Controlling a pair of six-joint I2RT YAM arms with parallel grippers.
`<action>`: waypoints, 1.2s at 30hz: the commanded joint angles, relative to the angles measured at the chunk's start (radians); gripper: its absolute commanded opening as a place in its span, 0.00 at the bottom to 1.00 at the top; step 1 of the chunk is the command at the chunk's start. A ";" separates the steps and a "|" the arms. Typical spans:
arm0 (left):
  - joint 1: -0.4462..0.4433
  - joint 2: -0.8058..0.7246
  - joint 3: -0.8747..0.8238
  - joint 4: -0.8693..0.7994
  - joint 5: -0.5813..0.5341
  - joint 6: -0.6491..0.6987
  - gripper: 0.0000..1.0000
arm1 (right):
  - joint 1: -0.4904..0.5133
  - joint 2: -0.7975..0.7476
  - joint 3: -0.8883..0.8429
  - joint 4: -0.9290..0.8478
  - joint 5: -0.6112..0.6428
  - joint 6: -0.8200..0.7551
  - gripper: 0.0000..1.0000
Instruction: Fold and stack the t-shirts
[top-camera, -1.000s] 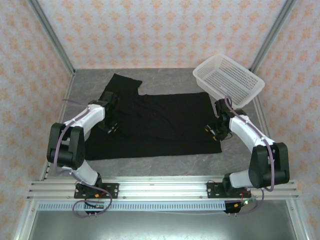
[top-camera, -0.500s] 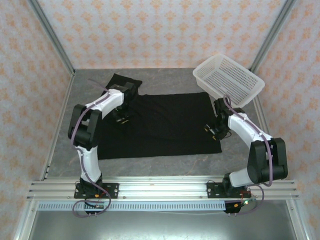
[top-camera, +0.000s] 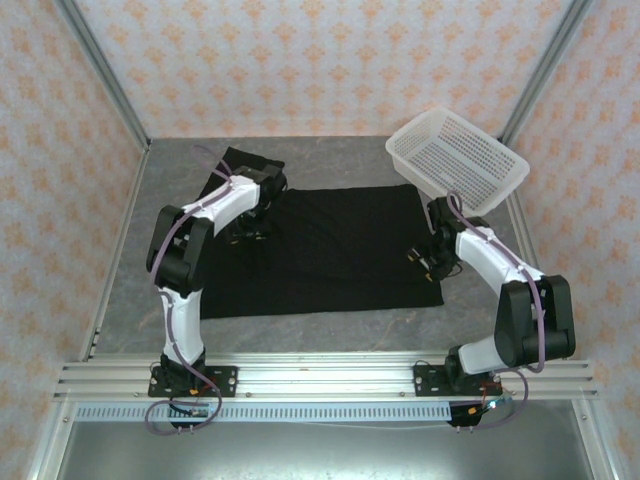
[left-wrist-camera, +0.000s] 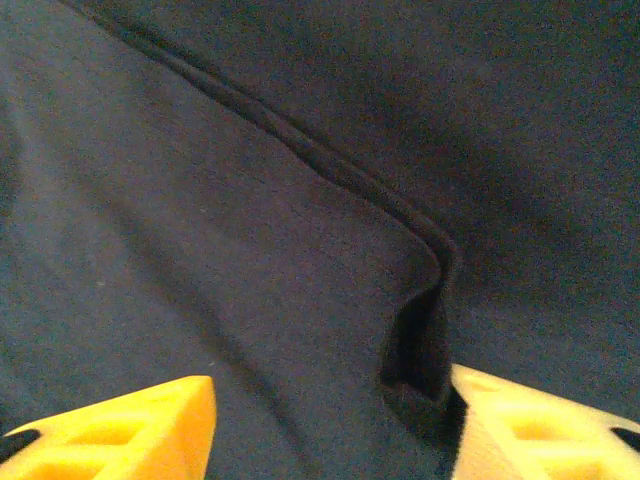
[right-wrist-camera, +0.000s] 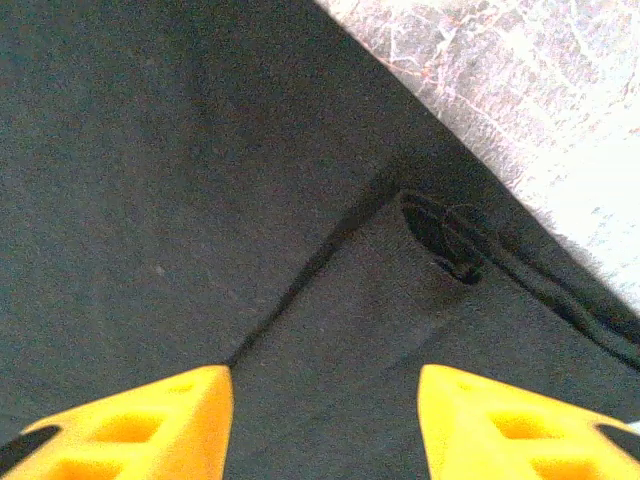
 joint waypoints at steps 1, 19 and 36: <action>-0.039 -0.191 -0.018 0.000 0.003 -0.071 0.62 | -0.001 -0.032 -0.054 0.057 -0.006 0.088 0.65; -0.245 -0.294 -0.362 0.365 0.375 -0.342 0.54 | -0.008 0.154 0.007 0.185 -0.024 0.235 0.71; -0.265 -0.222 -0.248 0.329 0.364 -0.299 0.47 | -0.046 0.276 0.156 0.131 0.011 0.285 0.57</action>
